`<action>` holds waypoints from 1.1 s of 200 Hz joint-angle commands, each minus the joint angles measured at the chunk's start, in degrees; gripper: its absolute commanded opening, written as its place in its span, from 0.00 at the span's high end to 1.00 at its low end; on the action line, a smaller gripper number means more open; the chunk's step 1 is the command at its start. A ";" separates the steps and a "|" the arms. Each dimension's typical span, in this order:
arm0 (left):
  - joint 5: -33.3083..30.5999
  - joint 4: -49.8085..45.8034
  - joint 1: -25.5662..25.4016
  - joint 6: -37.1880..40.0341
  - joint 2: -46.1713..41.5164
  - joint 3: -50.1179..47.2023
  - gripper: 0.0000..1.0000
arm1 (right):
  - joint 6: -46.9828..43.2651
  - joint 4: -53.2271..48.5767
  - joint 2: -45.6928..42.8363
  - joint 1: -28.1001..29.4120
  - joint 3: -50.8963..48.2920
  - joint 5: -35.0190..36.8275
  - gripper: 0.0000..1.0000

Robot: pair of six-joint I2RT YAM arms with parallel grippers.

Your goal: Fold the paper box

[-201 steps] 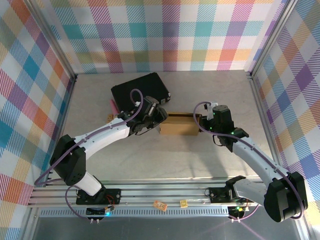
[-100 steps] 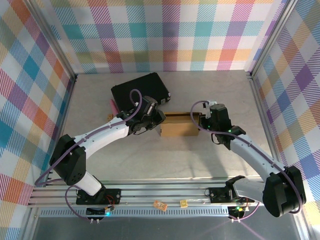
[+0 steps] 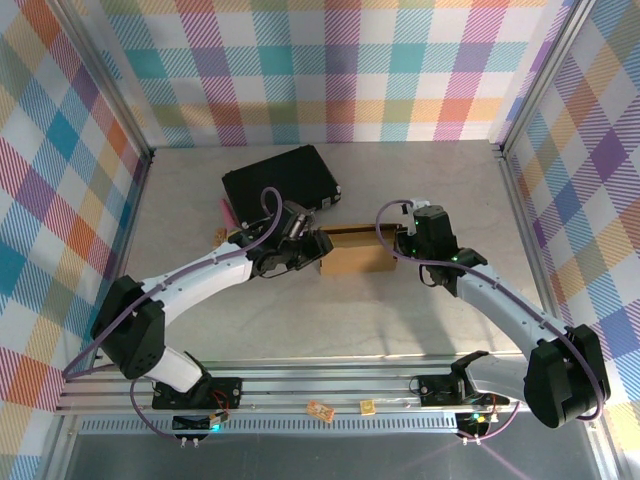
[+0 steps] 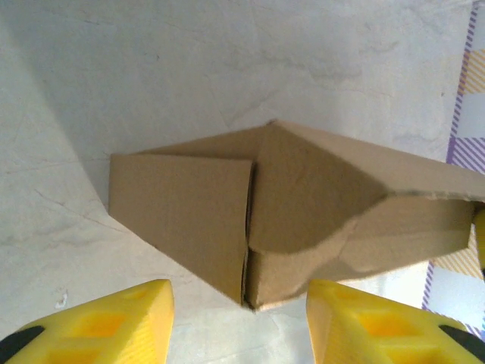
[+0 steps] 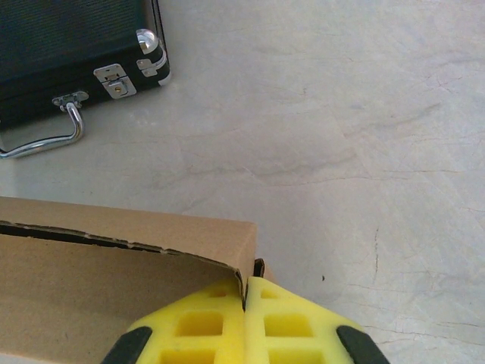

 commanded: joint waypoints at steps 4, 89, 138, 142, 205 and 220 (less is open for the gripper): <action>2.61 -0.02 -0.30 -4.09 -3.46 -1.42 0.50 | -0.29 -5.32 1.77 0.82 0.03 -0.30 1.00; -11.90 -4.83 -0.15 -46.04 -12.65 -0.88 0.27 | -0.25 -6.09 1.49 0.89 -0.15 0.40 1.00; -8.87 6.45 0.10 -58.18 -4.26 -0.10 0.22 | -0.20 -6.19 1.27 0.89 -0.20 0.31 1.00; -9.04 6.97 0.06 -58.69 -3.87 0.02 0.22 | -0.20 -6.15 1.27 0.89 -0.23 0.31 1.00; -7.49 10.63 -0.11 -61.37 -0.37 0.24 0.26 | -0.12 -6.08 1.68 0.89 -0.27 0.31 1.00; -8.04 11.50 -0.16 -61.95 -0.98 -0.90 0.31 | -0.13 -5.99 1.89 0.89 -0.20 0.31 1.00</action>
